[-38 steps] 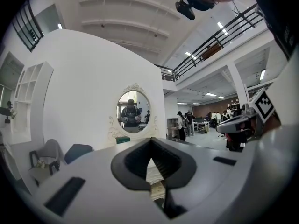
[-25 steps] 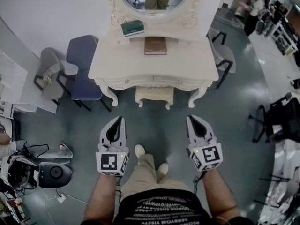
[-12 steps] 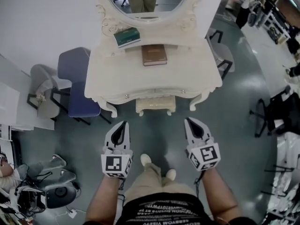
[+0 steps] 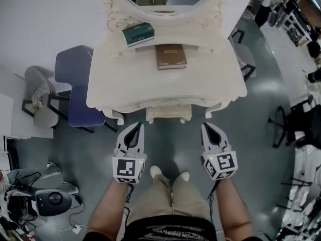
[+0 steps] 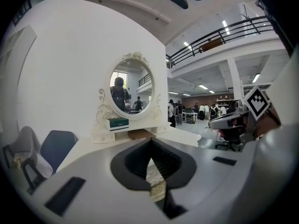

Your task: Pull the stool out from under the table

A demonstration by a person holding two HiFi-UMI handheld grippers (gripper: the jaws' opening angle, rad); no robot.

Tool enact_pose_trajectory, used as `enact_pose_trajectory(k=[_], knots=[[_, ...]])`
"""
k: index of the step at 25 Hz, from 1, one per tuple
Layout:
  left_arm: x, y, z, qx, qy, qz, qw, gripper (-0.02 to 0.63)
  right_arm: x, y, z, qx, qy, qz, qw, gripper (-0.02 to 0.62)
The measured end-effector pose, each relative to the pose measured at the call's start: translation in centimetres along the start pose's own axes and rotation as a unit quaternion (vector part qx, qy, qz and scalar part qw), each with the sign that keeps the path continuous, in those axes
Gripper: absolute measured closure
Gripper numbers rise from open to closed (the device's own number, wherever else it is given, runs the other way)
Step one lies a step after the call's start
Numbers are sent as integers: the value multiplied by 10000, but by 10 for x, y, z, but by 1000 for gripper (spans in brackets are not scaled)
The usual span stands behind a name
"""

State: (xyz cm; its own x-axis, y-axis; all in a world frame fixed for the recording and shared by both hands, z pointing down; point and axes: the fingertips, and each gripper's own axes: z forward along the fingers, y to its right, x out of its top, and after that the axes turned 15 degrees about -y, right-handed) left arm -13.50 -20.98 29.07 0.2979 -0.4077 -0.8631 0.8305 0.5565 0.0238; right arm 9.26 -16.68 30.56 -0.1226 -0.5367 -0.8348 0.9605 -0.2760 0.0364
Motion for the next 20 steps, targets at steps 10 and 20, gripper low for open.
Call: enact_pose_trajectory(k=[10,20], knots=[[-75,-8,81,54,-530,-285,9982,604,-58,26,76,185,-503,26,9986,594],[-155,4,168,50,-1061,-220,9941,604,-136,59,158,423,-980,111,9942,594]])
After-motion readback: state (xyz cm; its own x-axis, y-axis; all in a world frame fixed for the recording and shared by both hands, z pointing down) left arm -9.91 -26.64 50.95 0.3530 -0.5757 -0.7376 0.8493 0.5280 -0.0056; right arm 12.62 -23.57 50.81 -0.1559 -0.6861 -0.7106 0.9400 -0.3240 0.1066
